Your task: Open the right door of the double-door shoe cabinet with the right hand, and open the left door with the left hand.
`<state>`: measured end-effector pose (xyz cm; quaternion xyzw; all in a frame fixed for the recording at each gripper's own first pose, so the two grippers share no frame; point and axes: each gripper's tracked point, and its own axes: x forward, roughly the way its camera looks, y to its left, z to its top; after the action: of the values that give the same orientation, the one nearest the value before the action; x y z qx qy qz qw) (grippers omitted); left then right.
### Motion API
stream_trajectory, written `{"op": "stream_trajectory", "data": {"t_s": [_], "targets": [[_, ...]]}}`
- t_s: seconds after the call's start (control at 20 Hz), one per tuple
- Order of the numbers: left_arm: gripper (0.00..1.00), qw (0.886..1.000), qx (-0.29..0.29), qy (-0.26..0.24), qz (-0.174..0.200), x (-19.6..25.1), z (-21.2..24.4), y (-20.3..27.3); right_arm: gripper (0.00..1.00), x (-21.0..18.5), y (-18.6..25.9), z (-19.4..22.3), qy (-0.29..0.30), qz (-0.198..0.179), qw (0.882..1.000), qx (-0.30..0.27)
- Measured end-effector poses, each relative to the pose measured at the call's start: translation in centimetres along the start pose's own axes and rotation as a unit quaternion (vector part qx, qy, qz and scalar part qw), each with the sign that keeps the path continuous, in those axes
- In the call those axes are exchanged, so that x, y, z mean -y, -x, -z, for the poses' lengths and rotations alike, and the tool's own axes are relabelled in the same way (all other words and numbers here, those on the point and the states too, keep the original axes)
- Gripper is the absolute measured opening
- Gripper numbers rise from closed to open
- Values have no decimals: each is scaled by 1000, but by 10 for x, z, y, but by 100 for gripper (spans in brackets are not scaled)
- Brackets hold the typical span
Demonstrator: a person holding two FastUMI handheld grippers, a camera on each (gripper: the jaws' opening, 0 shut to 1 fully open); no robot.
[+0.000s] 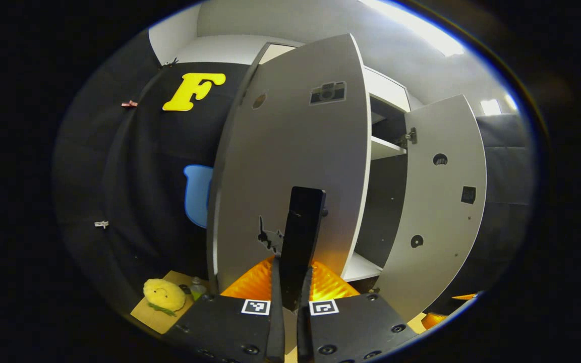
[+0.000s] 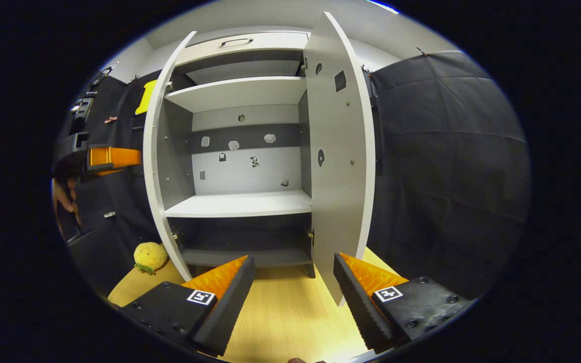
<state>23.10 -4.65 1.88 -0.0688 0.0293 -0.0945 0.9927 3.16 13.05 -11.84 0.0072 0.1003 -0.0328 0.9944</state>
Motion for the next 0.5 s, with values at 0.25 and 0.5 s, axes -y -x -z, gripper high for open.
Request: {"op": "stream_trajectory", "data": {"t_s": [0.25, 0.5], "targets": [[14, 1000, -8, -10, -19, -26, -5, 23, 98, -7, -1, 1, 5, -10, 1000, 0], [13, 999, -4, -16, -48, -57, -10, 36, 98, -12, -3, -3, 1, -15, 1000, 1]]}}
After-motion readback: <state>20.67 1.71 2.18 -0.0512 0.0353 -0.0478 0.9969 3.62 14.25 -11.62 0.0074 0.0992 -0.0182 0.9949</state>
